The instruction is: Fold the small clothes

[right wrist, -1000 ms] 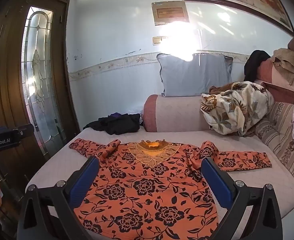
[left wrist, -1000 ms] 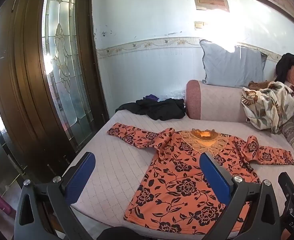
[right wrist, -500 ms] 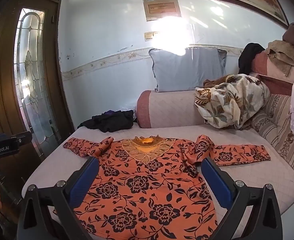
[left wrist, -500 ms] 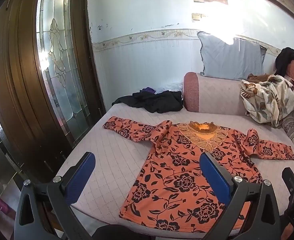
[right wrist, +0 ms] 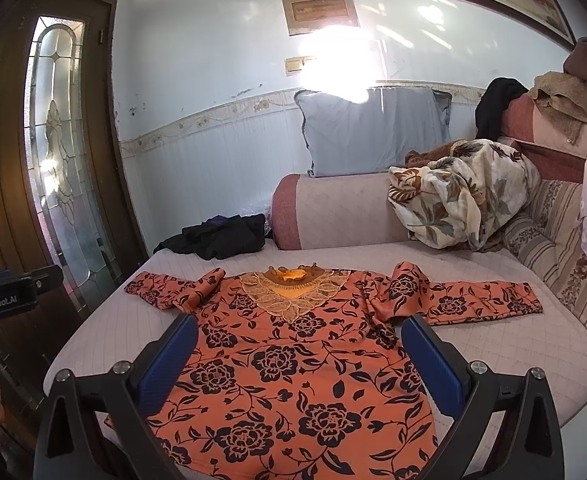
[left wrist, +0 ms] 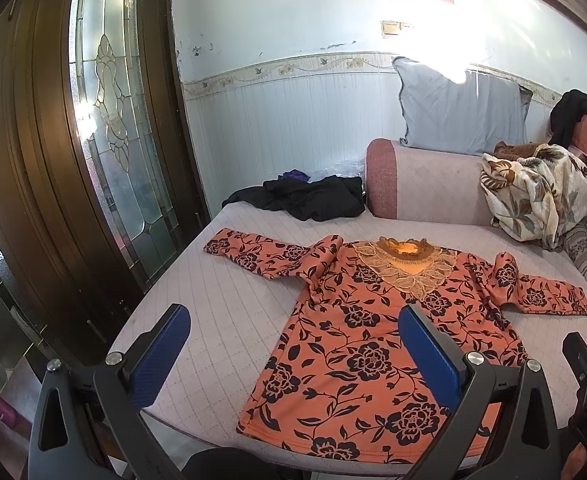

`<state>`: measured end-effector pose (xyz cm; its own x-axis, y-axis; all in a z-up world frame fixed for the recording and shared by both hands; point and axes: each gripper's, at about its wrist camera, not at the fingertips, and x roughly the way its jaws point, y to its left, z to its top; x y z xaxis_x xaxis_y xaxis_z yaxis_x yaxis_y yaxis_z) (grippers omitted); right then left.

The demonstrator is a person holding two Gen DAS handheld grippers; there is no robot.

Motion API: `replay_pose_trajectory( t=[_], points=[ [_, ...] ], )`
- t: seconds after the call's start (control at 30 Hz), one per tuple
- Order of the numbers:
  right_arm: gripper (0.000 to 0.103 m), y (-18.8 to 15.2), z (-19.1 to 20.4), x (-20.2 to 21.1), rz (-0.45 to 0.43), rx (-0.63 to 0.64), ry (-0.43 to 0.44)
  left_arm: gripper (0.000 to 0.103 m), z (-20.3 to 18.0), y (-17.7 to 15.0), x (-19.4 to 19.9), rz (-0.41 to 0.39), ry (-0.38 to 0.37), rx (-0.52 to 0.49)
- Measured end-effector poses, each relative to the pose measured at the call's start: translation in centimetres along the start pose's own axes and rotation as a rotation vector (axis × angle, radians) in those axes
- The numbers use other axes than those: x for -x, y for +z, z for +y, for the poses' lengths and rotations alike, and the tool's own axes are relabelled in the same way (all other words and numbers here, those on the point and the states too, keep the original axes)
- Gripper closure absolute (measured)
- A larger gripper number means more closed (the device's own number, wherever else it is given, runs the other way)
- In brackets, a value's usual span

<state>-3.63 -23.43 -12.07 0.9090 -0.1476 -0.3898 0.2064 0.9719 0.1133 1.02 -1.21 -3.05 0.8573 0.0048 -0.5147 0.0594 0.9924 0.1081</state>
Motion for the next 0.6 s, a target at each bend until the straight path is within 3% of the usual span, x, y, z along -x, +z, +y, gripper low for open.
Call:
replay_pose_trajectory(
  t=[0.6],
  points=[
    [0.0,0.06,0.01,-0.3,0.014,-0.004,0.003,0.0,0.09,0.38,-0.01,0.004,-0.007,0.0]
  ],
)
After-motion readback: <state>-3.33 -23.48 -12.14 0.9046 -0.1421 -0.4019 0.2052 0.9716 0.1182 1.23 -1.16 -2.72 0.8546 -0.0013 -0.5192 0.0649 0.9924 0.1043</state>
